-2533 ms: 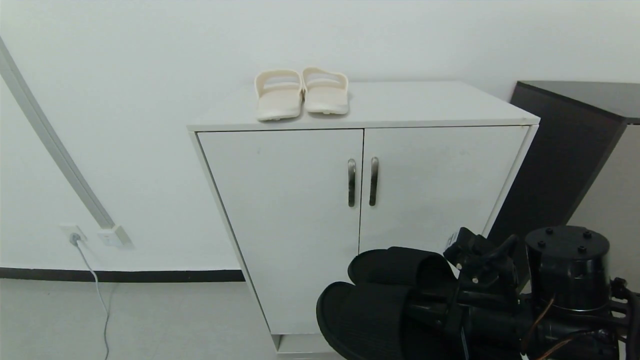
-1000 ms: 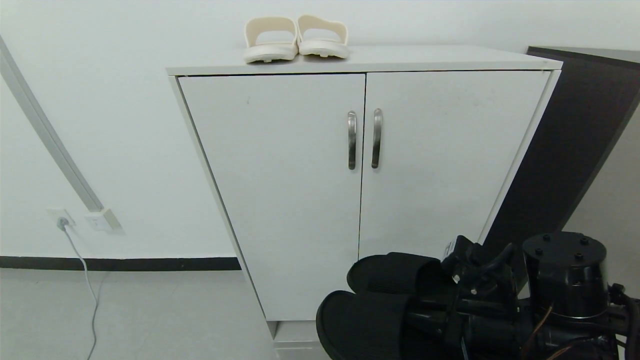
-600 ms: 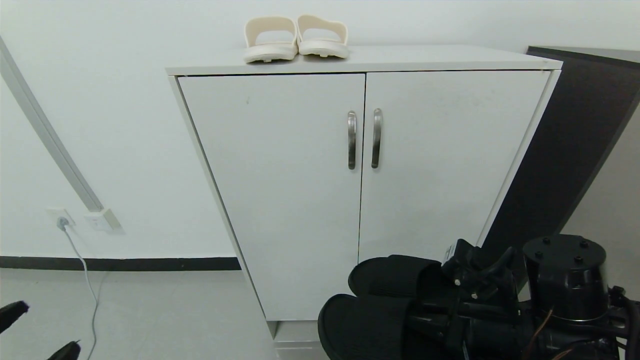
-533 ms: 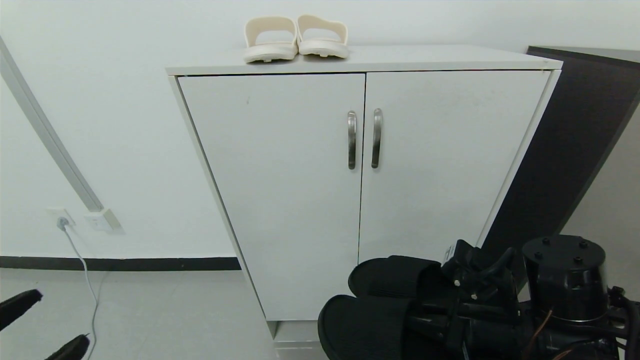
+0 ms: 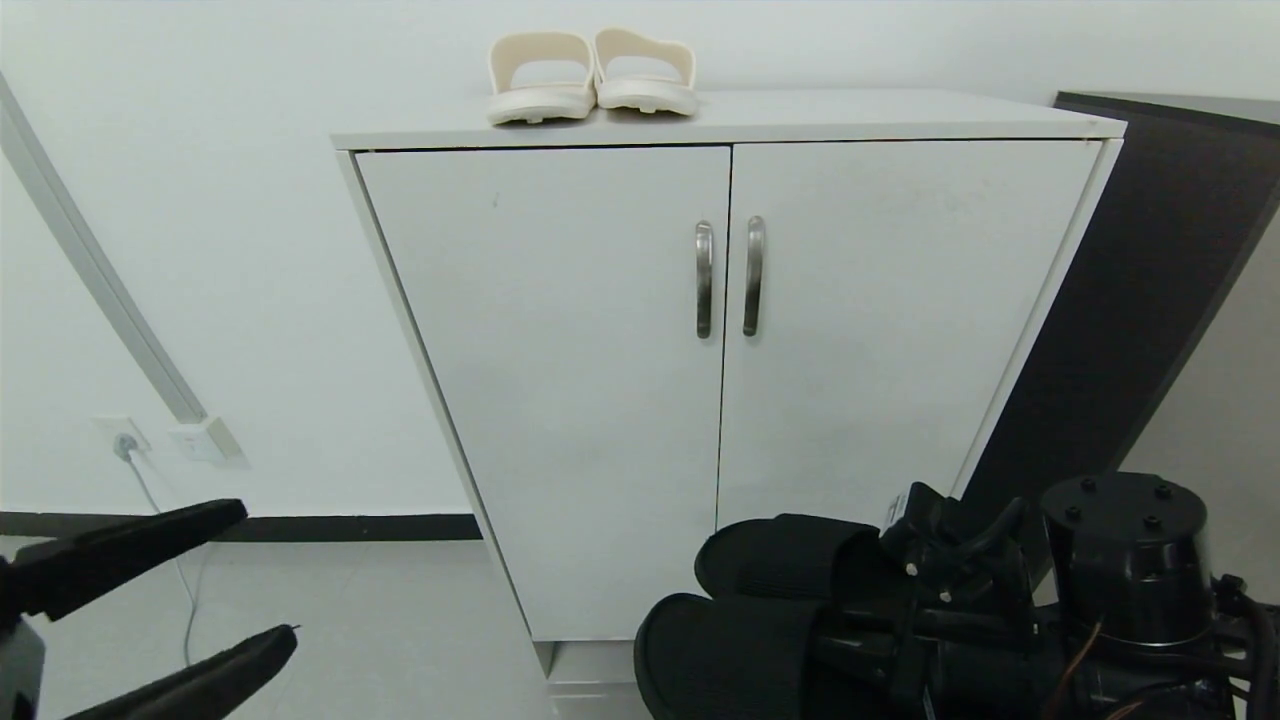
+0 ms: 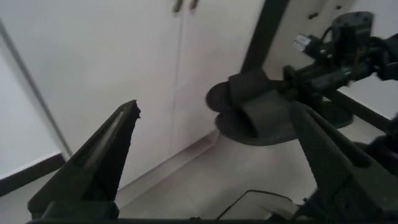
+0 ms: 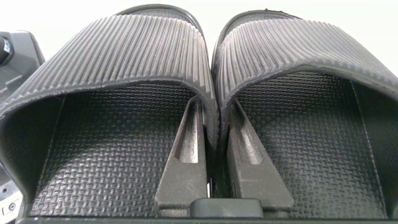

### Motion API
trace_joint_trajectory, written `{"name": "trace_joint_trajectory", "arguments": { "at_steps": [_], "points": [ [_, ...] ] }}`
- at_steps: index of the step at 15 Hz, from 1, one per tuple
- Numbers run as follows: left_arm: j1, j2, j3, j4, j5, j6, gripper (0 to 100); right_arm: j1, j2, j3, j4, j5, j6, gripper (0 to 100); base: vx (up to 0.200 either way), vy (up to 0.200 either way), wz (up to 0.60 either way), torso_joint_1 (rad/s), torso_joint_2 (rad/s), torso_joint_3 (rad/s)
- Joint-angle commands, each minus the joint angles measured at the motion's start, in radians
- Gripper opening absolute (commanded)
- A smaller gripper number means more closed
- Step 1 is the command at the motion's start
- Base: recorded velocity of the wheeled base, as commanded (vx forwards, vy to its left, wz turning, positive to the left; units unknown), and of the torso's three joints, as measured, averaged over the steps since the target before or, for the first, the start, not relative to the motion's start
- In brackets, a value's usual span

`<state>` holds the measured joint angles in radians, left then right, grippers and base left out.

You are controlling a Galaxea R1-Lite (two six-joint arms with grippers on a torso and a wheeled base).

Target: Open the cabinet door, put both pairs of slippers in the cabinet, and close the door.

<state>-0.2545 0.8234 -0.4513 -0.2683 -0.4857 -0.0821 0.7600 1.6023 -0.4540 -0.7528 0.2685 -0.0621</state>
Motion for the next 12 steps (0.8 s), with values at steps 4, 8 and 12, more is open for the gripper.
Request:
{"name": "trace_joint_trajectory", "arguments": {
  "at_steps": [4, 8, 12],
  "points": [
    [-0.236, 0.296, -0.199, -0.003, 0.003, 0.001, 100, 0.001, -0.004, -0.002, -0.002, -0.002, -0.001, 0, 0.0, 0.0, 0.0, 0.0, 0.0, 0.0],
    [-0.333, 0.602, -0.368, -0.21, 0.015, -0.007, 100, -0.004, 0.004, -0.003, -0.017, -0.002, 0.005, 0, 0.0, 0.0, 0.0, 0.0, 0.0, 0.0],
    [-0.428, 0.833, -0.59, -0.321, 0.081, -0.093, 100, -0.005, 0.01, -0.003, -0.017, -0.002, 0.007, 0, 0.0, 0.0, 0.0, 0.0, 0.0, 0.0]
  ]
}}
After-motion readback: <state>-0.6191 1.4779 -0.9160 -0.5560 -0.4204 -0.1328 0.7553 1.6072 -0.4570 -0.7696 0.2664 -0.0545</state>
